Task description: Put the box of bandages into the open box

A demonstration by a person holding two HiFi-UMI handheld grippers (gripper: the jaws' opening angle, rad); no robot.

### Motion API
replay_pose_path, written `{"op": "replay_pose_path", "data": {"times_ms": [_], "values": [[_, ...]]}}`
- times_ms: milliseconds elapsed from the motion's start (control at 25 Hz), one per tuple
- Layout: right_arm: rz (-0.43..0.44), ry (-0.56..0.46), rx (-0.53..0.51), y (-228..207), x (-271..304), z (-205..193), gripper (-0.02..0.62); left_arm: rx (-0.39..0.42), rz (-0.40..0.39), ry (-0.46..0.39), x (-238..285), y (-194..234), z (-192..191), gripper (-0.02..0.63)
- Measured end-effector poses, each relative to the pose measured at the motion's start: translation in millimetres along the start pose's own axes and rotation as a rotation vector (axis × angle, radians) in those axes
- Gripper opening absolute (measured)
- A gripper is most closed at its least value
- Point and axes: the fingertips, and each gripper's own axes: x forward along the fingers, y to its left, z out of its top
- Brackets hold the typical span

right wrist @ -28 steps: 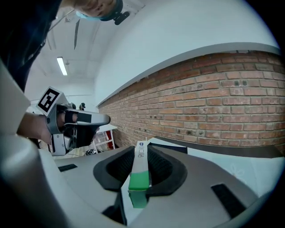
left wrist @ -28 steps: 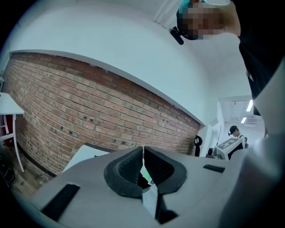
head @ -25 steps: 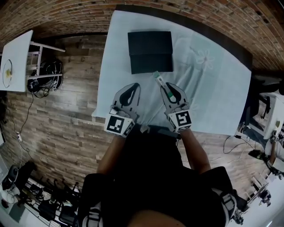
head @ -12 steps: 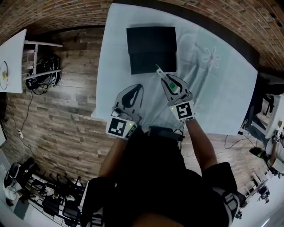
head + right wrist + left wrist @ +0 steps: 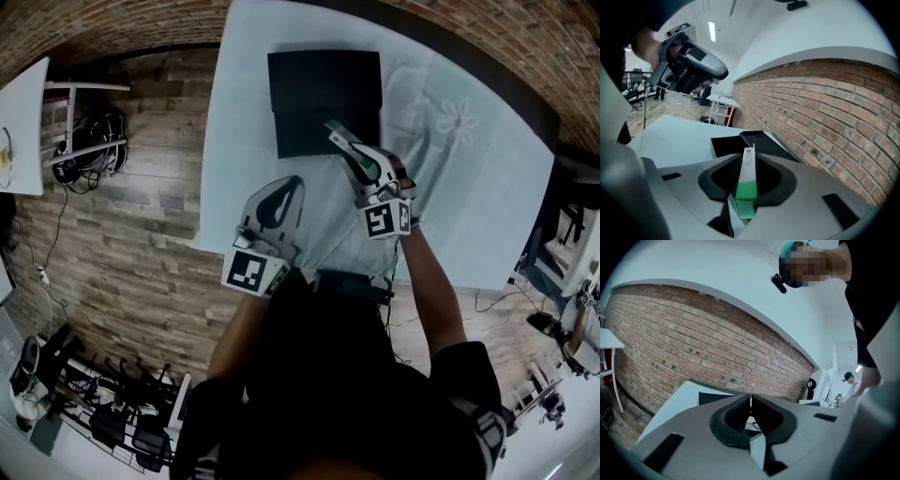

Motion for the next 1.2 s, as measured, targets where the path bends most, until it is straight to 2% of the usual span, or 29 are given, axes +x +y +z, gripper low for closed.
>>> {"op": "replay_pose_path", "data": {"times_ms": [320, 880, 1200], "values": [[0.011, 0.028, -0.067, -3.3, 22.1, -18.6, 0.103, -0.018, 0.012, -0.012, 6.7, 3.6, 1.9, 0.040], [0.057, 0.128, -0.184, -0.1, 47.0, -35.6, 0.103, -0.024, 0.027, -0.011, 12.1, 12.8, 2.0, 0.040], [0.055, 0.186, -0.224, -3.9, 54.2, -46.9, 0.103, -0.026, 0.032, -0.033, 10.7, 14.6, 2.4, 0.040]]}}
